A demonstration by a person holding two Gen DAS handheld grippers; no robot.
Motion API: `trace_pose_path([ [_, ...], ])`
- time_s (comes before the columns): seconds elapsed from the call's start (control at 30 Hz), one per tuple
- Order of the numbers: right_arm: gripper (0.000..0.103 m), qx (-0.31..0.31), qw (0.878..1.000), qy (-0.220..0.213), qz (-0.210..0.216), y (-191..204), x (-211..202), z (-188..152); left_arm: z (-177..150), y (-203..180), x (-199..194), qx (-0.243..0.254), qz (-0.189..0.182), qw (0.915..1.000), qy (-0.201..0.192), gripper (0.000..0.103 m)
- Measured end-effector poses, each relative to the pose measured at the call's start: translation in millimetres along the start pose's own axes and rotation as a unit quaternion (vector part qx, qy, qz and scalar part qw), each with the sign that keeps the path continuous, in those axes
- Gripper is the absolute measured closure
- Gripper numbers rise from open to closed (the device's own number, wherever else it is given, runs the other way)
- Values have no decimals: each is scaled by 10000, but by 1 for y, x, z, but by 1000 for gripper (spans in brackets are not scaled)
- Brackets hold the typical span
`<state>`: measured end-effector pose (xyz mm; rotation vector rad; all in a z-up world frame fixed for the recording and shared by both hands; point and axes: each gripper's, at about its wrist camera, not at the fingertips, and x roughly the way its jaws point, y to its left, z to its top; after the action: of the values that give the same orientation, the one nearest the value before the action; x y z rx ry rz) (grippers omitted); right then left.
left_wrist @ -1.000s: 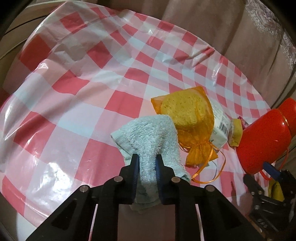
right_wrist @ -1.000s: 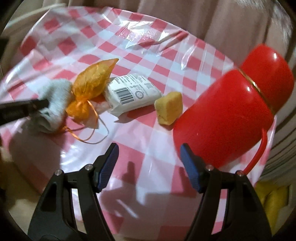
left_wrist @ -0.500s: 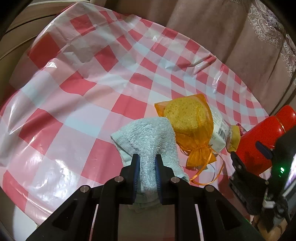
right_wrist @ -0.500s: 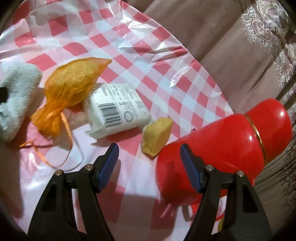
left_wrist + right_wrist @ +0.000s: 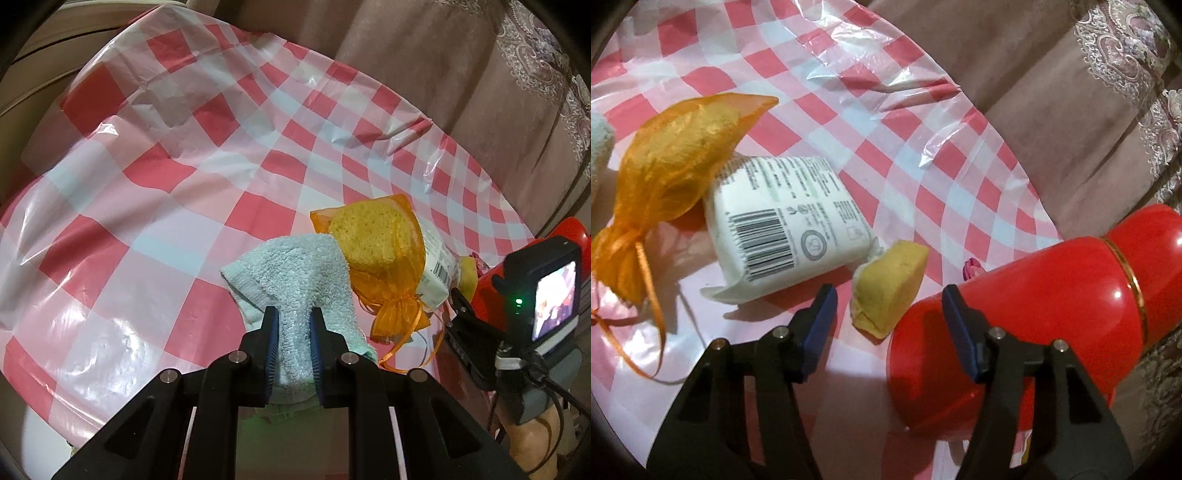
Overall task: Organize soft objects
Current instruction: 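Grasp the yellow sponge with the right tool while the left tool holds the towel, then carry the towel and yellow sponge over the white box and open both tools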
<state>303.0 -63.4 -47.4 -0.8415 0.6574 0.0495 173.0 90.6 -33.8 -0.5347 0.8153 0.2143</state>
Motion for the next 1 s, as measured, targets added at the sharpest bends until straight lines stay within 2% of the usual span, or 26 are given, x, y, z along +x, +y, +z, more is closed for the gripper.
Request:
trace_pose_path([
  [0.2,51,-84,9999,34,-92,6,14,1,0,1,0,-9,-8,10000,-6,86],
  [0.3,70,7,10000,71,30,5,20,0,0,1,0,-3,-7,10000,-7,86],
  [0.33,71,64,10000,47,42,3,21,-1,0,1,0,-13,-10,10000,-11,86],
  [0.5,73,264,9993,-154,228,-6,3,-4,0,0,-2,-11,-21,10000,-75,86],
  [0.7,74,697,9954,-256,601,-26,-22,-8,0,0,-17,-42,-46,9993,-364,86],
  [1.0,74,1454,9804,-251,1307,-59,-55,-30,-6,-4,-57,-76,-146,9955,-930,86],
])
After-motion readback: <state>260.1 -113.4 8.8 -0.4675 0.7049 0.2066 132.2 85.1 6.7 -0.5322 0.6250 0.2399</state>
